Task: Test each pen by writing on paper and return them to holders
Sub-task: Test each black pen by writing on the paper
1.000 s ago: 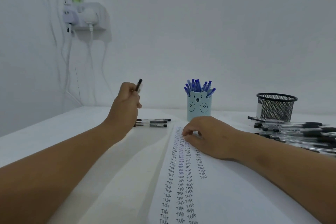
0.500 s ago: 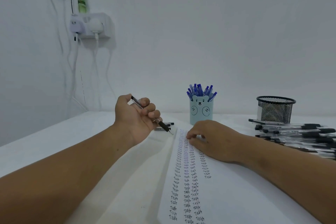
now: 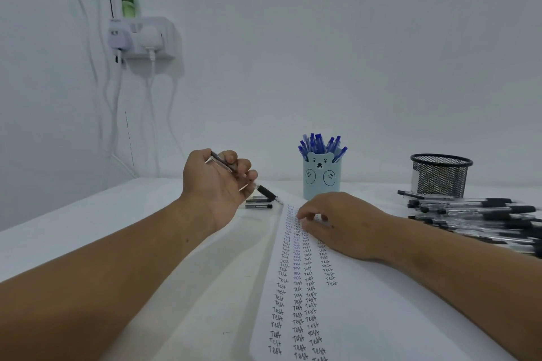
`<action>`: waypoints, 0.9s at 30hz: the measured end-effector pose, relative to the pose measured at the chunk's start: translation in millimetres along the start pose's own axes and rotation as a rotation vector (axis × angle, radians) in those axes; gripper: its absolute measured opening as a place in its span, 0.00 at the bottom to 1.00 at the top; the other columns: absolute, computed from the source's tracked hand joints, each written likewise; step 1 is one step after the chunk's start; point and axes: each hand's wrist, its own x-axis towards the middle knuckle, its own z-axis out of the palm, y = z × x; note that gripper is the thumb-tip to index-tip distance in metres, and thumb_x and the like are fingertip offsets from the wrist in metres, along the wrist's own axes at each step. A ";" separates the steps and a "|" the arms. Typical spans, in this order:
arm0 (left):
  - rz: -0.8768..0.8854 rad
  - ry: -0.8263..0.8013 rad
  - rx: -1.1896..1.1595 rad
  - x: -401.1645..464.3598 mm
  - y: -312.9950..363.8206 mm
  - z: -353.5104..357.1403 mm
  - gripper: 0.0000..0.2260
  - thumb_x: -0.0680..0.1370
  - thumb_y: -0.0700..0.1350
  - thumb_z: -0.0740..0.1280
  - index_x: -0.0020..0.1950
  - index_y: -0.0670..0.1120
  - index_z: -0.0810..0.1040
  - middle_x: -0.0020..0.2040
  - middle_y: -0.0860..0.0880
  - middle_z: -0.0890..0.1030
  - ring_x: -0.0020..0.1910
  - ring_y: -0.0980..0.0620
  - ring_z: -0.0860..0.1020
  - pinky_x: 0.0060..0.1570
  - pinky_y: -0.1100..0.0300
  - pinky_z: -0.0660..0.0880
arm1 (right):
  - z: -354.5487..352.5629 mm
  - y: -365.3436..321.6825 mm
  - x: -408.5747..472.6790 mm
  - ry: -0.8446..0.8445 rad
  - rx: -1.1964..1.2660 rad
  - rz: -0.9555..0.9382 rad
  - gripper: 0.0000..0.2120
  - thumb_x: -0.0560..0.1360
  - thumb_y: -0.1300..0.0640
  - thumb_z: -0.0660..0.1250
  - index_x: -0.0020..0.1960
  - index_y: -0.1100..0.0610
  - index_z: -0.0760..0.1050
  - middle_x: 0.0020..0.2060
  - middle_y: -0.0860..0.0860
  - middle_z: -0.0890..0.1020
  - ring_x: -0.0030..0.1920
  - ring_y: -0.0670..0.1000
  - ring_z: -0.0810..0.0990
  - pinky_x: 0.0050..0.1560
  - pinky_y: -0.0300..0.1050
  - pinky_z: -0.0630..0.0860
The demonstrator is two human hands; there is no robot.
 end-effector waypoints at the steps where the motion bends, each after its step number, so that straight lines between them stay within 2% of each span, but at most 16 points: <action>1: -0.001 0.030 0.051 0.5 -0.2 0.5 0.18 0.82 0.53 0.47 0.38 0.47 0.67 0.33 0.47 0.75 0.37 0.46 0.74 0.42 0.54 0.68 | -0.2 -0.8 -1.0 0.013 0.014 0.014 0.16 0.82 0.45 0.61 0.69 0.42 0.71 0.56 0.39 0.78 0.53 0.42 0.73 0.60 0.43 0.73; 3: -0.001 0.083 0.105 0.5 -1.2 2.9 0.18 0.83 0.52 0.47 0.39 0.47 0.68 0.36 0.45 0.80 0.40 0.46 0.76 0.41 0.54 0.68 | 0.7 -2.1 -2.5 0.069 0.044 0.025 0.24 0.80 0.42 0.63 0.73 0.39 0.60 0.55 0.39 0.77 0.52 0.44 0.76 0.59 0.47 0.76; 6: 0.007 0.082 0.087 -2.6 -3.3 8.7 0.18 0.84 0.52 0.47 0.40 0.46 0.69 0.38 0.43 0.79 0.41 0.44 0.78 0.41 0.54 0.72 | -0.3 -8.5 -6.2 0.214 0.056 0.021 0.33 0.77 0.38 0.67 0.74 0.36 0.51 0.55 0.37 0.71 0.49 0.39 0.73 0.55 0.44 0.74; 8: 0.005 0.035 0.045 -5.2 -4.9 12.2 0.18 0.83 0.50 0.47 0.42 0.44 0.70 0.37 0.42 0.78 0.41 0.42 0.79 0.42 0.53 0.75 | -2.3 -13.2 -6.9 0.314 0.008 -0.002 0.34 0.75 0.36 0.67 0.75 0.37 0.53 0.56 0.36 0.69 0.50 0.38 0.73 0.54 0.41 0.72; 11: -0.020 -0.057 0.017 -9.8 -7.4 16.0 0.19 0.83 0.48 0.47 0.42 0.42 0.71 0.37 0.40 0.78 0.45 0.38 0.82 0.47 0.49 0.79 | -4.4 -17.1 -4.4 0.395 -0.071 -0.028 0.28 0.77 0.34 0.64 0.74 0.39 0.63 0.59 0.38 0.74 0.54 0.43 0.76 0.53 0.43 0.74; 15: -0.054 -0.152 0.018 -14.4 -11.7 19.4 0.19 0.82 0.46 0.48 0.41 0.40 0.73 0.38 0.37 0.80 0.45 0.36 0.84 0.49 0.47 0.83 | -5.9 -19.9 -2.6 0.383 -0.128 -0.006 0.16 0.82 0.42 0.58 0.67 0.42 0.74 0.49 0.41 0.75 0.47 0.45 0.74 0.45 0.43 0.70; 20: -0.074 -0.224 0.048 -16.4 -13.1 20.2 0.19 0.82 0.45 0.48 0.41 0.38 0.74 0.43 0.34 0.82 0.52 0.33 0.84 0.53 0.47 0.82 | -8.7 -21.3 -4.6 0.360 -0.133 0.028 0.10 0.81 0.45 0.59 0.58 0.44 0.76 0.38 0.40 0.68 0.43 0.45 0.69 0.42 0.43 0.66; 22: -0.069 -0.255 0.116 -16.4 -12.0 19.4 0.20 0.81 0.45 0.48 0.44 0.37 0.76 0.50 0.34 0.84 0.56 0.34 0.83 0.54 0.48 0.82 | -10.6 -22.8 -5.8 0.342 -0.141 0.018 0.04 0.80 0.46 0.59 0.49 0.44 0.72 0.35 0.42 0.69 0.41 0.47 0.71 0.40 0.44 0.66; 23: -0.060 -0.270 0.178 -15.9 -11.2 18.2 0.20 0.81 0.45 0.48 0.46 0.37 0.77 0.53 0.35 0.84 0.58 0.35 0.83 0.55 0.48 0.82 | -11.9 -23.2 -6.0 0.335 -0.148 0.023 0.05 0.80 0.47 0.59 0.47 0.45 0.71 0.34 0.43 0.71 0.41 0.48 0.73 0.39 0.45 0.68; 25: -0.023 -0.290 0.345 -14.6 -9.2 13.2 0.20 0.82 0.45 0.49 0.53 0.38 0.79 0.57 0.38 0.84 0.61 0.38 0.82 0.59 0.43 0.80 | -16.0 -21.0 -5.7 0.322 -0.160 0.066 0.07 0.78 0.48 0.60 0.48 0.49 0.74 0.36 0.45 0.76 0.40 0.50 0.76 0.39 0.45 0.72; 27: 0.021 -0.282 0.532 -11.0 -7.5 4.5 0.19 0.83 0.47 0.52 0.56 0.40 0.81 0.57 0.41 0.85 0.59 0.41 0.82 0.58 0.43 0.79 | -21.1 -16.3 -4.9 0.314 -0.156 0.119 0.08 0.77 0.48 0.61 0.48 0.51 0.75 0.37 0.47 0.79 0.40 0.51 0.77 0.40 0.46 0.74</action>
